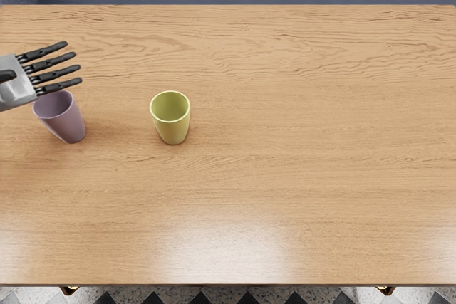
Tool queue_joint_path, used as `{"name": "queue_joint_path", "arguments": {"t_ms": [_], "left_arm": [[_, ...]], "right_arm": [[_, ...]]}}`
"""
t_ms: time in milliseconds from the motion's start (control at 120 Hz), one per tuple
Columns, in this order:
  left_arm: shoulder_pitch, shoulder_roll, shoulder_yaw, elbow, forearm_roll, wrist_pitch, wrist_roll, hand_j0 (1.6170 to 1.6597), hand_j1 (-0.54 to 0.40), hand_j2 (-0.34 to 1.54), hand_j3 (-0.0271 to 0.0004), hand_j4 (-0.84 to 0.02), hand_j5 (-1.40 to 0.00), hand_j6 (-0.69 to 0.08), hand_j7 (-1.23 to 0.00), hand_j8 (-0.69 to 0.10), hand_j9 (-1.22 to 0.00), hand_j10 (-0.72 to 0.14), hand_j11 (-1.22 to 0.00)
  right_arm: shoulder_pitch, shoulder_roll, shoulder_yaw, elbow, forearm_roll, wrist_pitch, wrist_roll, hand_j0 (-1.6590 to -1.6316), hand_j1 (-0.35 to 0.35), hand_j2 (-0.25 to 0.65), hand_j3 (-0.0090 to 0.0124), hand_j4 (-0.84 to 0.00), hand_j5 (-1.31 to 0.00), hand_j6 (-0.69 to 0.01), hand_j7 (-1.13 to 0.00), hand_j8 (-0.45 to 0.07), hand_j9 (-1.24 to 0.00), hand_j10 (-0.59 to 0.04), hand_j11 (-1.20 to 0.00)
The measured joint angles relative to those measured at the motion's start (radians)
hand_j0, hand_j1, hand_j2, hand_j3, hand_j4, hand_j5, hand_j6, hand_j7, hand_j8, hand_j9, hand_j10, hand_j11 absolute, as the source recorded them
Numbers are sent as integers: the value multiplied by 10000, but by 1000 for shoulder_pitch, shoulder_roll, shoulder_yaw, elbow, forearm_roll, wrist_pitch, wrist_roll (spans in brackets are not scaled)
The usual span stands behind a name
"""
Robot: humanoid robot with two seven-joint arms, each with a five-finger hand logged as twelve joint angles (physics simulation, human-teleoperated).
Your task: Pick up cup and place in cup with left hand
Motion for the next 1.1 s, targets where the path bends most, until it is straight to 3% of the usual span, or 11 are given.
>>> {"name": "queue_joint_path", "arguments": {"t_ms": [108,208,317,400,492,650,725,817,875,942,1100], "left_arm": [[-2,-7,3,1,11,0,0,16581,3486,3,0,52,5,65,2,60,0,44,-1],[-60,-39,7,-34,141,0,0,16581,3486,2,0,52,5,65,3,60,1,44,0],[-116,-139,14,-106,400,0,0,16581,3487,1,0,42,5,53,3,49,1,36,0],[-141,-141,12,-215,646,0,0,16581,3489,1,0,32,4,40,2,38,1,28,0],[-212,-139,-2,-315,874,0,0,16581,3491,4,0,19,2,25,1,24,1,18,0],[-291,-147,-13,-383,1124,0,0,16581,3490,5,0,3,0,4,0,4,0,4,0],[-324,-208,-13,-410,1256,0,0,16581,3490,6,0,-1,-1,-2,0,-1,0,1,0],[-338,-346,-11,-443,1486,0,0,16581,3491,7,0,-4,-1,-6,-1,-4,0,-2,0],[-350,-379,-9,-453,1617,0,0,16581,3491,6,0,-7,-1,-9,-1,-8,0,-4,0],[-351,-432,15,-459,1743,1,0,16581,3490,6,0,-7,-1,-10,-1,-8,0,-4,0],[-353,-455,126,-460,1936,64,0,16581,3491,7,0,-10,-2,-15,-1,-13,-1,-8,0]], "right_arm": [[0,0,0,0,0,0,-1,-16581,-3160,-55,0,-275,-358,-275,-358,-275,-358,-274,-358],[-1,0,-1,0,0,0,-3,-16581,-3160,-55,0,-275,-358,-275,-358,-275,-358,-274,-358],[-1,0,-1,0,0,0,-3,-16581,-3160,-55,0,-275,-358,-275,-358,-275,-358,-275,-358],[-2,0,-2,0,0,0,-4,-16581,-3160,-55,0,-275,-358,-275,-358,-275,-358,-275,-358],[-2,0,-2,0,0,0,-4,-16581,-3160,-55,0,-275,-358,-275,-358,-275,-358,-274,-358],[-2,0,-2,0,0,0,-4,-16581,-3160,-55,0,-275,-358,-275,-358,-275,-358,-275,-358],[-2,0,-2,0,0,0,-4,-16581,-3160,-56,0,-275,-358,-275,-358,-275,-358,-275,-358],[-2,0,-2,0,0,0,-3,-16581,-3160,-56,0,-275,-358,-275,-358,-275,-358,-275,-358],[-2,0,-2,0,0,0,-4,-16581,-3160,-56,0,-275,-358,-276,-358,-275,-358,-275,-358],[-2,0,-2,0,0,0,-4,-16581,-3160,-56,0,-275,-358,-276,-358,-275,-358,-275,-358],[-2,0,-2,0,0,0,-4,-16581,-3160,-56,0,-276,-358,-276,-358,-275,-358,-275,-358]]}}
